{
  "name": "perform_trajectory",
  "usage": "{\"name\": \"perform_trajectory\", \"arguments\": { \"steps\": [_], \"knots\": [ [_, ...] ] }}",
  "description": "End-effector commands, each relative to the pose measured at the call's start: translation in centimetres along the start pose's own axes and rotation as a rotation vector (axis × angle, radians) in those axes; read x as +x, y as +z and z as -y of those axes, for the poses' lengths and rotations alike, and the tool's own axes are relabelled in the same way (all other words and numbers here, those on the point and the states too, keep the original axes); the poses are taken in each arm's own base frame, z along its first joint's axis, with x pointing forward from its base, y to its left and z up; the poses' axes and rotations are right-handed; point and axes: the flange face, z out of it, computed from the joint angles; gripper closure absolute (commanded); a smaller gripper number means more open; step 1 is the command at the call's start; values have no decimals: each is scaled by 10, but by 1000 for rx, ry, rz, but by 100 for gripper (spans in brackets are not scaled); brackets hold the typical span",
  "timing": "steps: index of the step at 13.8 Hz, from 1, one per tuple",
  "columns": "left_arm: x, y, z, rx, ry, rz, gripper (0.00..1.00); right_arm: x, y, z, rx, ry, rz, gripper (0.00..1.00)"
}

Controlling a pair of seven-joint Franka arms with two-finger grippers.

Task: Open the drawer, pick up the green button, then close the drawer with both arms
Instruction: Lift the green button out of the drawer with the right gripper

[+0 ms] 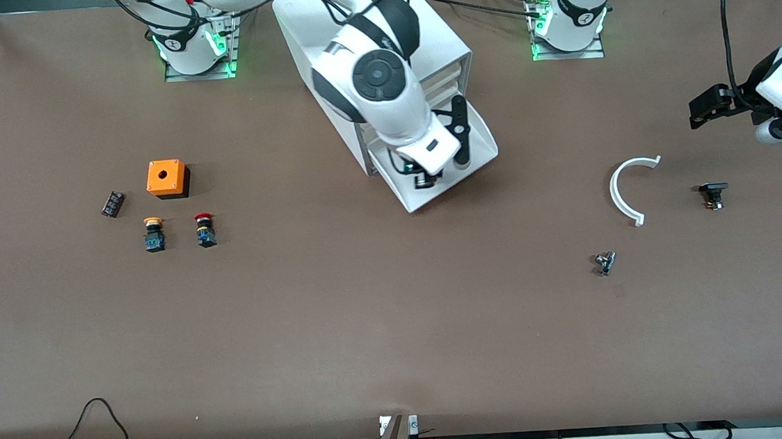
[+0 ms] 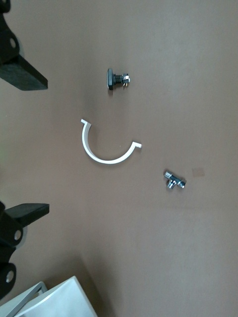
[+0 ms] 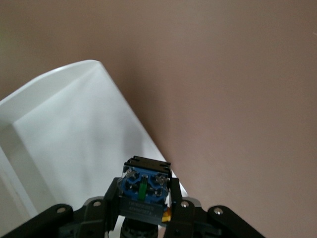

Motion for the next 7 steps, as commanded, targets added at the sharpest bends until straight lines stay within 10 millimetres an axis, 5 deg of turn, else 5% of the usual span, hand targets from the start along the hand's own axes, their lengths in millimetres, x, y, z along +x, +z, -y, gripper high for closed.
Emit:
{"name": "perform_trajectory", "arguments": {
  "steps": [1,3,7],
  "knots": [
    [13,6,0,34,-3,-18,0,-43,-34,-24,-41,151,35,78],
    [28,33,-13,22,-34,-17,0,-88,-46,-54,-75,279,75,78],
    [41,116,-82,-29,-169,-69,0,-172,-52,-100,-92,534,130,78]
  ]
}}
